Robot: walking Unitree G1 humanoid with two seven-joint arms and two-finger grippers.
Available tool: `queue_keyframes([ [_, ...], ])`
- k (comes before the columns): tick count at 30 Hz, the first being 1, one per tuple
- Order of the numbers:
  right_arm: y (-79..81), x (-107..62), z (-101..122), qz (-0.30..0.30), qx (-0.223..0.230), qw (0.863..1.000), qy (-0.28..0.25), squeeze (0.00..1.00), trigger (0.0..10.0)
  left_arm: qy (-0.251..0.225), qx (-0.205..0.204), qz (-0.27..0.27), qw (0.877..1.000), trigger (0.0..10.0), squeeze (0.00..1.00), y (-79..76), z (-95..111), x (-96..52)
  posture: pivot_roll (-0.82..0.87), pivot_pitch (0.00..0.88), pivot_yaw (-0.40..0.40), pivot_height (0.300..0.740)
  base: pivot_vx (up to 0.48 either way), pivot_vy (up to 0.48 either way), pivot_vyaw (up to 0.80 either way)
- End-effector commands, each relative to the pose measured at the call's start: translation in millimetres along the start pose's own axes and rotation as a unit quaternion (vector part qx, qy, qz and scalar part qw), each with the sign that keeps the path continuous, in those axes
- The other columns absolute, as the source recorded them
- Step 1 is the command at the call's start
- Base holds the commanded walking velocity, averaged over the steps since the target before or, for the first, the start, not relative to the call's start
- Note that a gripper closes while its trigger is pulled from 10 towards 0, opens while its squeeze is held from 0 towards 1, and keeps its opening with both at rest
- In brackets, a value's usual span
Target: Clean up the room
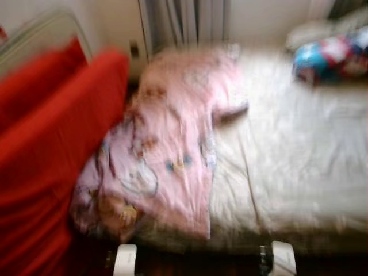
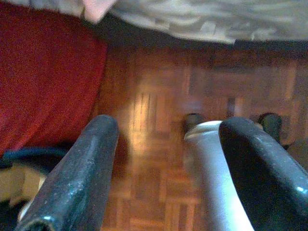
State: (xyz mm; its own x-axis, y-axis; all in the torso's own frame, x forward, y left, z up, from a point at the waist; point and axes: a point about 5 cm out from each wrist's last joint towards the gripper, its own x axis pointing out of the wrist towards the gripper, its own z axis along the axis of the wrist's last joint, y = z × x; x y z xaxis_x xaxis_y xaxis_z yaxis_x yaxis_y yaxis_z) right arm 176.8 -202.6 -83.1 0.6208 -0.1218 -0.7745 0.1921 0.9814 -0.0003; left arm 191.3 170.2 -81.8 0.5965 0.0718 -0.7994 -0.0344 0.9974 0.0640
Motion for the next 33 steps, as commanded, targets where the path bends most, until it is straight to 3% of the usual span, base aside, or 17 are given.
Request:
queue_keyframes([
  [1, 2.2, -0.5, -3.4, 0.006, -0.008, 1.0, 0.007, 0.0, 10.0, 0.014, 0.0, 0.004, 1.0, 10.0, 0.0, 2.8, -10.0, -1.8, -0.13, 0.068, 0.03, 0.74, 0.0, 0.0, 0.0],
  [22, -3.4, -0.1, 1.3, 0.011, -0.013, 1.0, -0.001, 0.0, 10.0, 0.008, -0.033, 0.003, 0.999, 10.0, 0.0, -3.9, -8.8, -1.7, -0.13, 0.089, -0.026, 0.74, 0.0, 0.0, 0.69],
  [33, -1.4, -0.3, 0.9, 0.006, 0.012, 1.0, -0.007, 0.0, 10.0, 0.0, -0.038, 0.003, 0.999, 10.0, 0.0, -1.6, -7.2, -1.7, -0.12, 0.118, -0.006, 0.74, 0.0, 0.0, 0.0],
])
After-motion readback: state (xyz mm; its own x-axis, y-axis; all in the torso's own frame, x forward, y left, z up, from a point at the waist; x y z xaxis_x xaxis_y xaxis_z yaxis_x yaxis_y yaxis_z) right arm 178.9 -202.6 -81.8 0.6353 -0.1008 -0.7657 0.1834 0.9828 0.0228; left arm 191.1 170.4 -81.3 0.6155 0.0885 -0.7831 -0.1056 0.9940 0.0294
